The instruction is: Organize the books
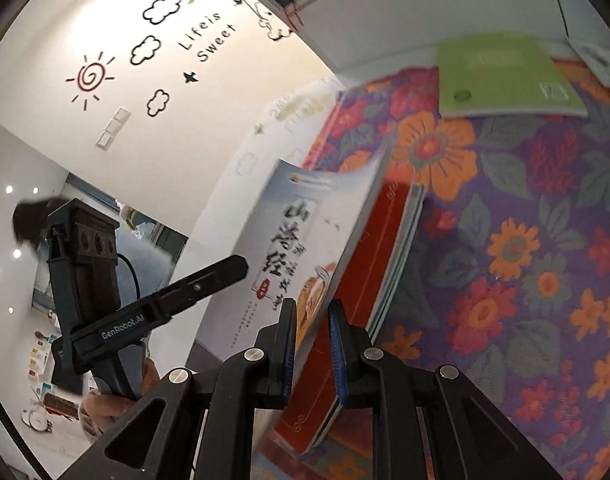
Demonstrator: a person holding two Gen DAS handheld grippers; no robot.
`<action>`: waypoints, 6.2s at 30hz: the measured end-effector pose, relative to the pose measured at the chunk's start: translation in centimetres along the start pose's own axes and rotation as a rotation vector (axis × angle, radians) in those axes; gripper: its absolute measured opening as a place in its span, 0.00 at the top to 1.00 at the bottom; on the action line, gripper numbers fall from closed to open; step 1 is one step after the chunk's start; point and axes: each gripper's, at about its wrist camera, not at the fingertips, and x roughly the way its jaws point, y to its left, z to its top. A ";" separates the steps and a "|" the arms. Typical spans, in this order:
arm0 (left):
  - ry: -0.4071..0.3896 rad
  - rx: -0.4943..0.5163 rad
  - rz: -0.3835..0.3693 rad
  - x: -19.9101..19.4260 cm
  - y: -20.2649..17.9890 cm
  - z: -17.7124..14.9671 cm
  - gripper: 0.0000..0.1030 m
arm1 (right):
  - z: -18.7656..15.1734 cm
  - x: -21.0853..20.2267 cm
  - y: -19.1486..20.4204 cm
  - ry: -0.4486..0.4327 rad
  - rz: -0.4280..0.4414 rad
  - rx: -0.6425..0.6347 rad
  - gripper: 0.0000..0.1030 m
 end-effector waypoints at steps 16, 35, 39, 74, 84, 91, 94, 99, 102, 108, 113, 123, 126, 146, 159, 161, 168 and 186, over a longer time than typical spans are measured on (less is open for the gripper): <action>-0.046 0.052 0.268 -0.3 1.1 -0.2 0.46 | -0.5 1.9 -0.5 0.057 -0.089 0.054 0.32; -0.198 0.276 0.195 -9.8 -14.1 -1.3 0.18 | -3.2 -17.5 0.4 -0.218 -0.285 0.030 0.25; -0.297 0.394 0.152 -13.7 -20.9 -0.2 0.04 | -3.7 -28.0 -0.9 -0.365 -0.370 0.073 0.25; -0.042 0.253 0.020 31.4 -36.0 9.0 0.01 | 14.0 -25.3 -38.8 -0.499 -0.494 0.244 0.20; 0.027 0.352 -0.080 29.8 -37.8 6.9 0.01 | 14.4 -24.6 -36.7 -0.401 -0.435 0.227 0.17; 0.037 0.416 -0.052 26.5 -38.3 3.1 0.01 | 11.4 -26.8 -35.8 -0.382 -0.345 0.301 0.18; 0.036 0.415 -0.058 23.9 -37.7 1.0 0.01 | 9.4 -27.3 -34.4 -0.354 -0.318 0.287 0.18; 0.044 0.423 -0.081 17.4 -36.8 -4.1 0.01 | 5.3 -27.2 -31.0 -0.286 -0.328 0.232 0.18; 0.087 0.427 -0.108 13.4 -36.3 -8.4 0.01 | 2.6 -26.6 -30.1 -0.234 -0.287 0.236 0.18; 0.185 0.505 -0.191 9.6 -37.4 -13.7 0.06 | -0.4 -28.8 -31.1 -0.305 -0.188 0.292 0.20; -0.058 0.620 0.041 9.5 -37.3 -8.1 0.06 | -3.9 -30.9 -31.5 -0.339 -0.144 0.383 0.21; 0.115 0.640 0.115 21.9 -34.9 -1.4 0.06 | -7.0 -25.7 -26.3 -0.231 -0.118 0.379 0.21; 0.214 0.529 -0.047 22.4 -33.7 -1.7 0.05 | -5.2 -24.9 -26.7 -0.226 -0.144 0.379 0.21; 0.349 0.363 -0.229 15.7 -29.9 -7.9 0.26 | -5.9 -25.2 -27.8 -0.082 -0.089 0.285 0.30; 0.342 0.358 -0.199 18.0 -30.7 -4.9 0.35 | -4.0 -23.4 -26.3 -0.067 -0.233 0.128 0.42; 0.331 0.365 -0.188 18.4 -31.0 -4.5 0.35 | -4.0 -23.3 -26.0 -0.077 -0.289 0.107 0.53; 0.267 0.303 -0.135 18.7 -29.9 -3.6 0.67 | -4.0 -23.9 -27.2 -0.140 -0.294 0.133 0.72; 0.299 0.314 -0.114 14.3 -30.3 -3.6 0.67 | -2.7 -26.4 -19.9 -0.211 -0.246 0.126 0.72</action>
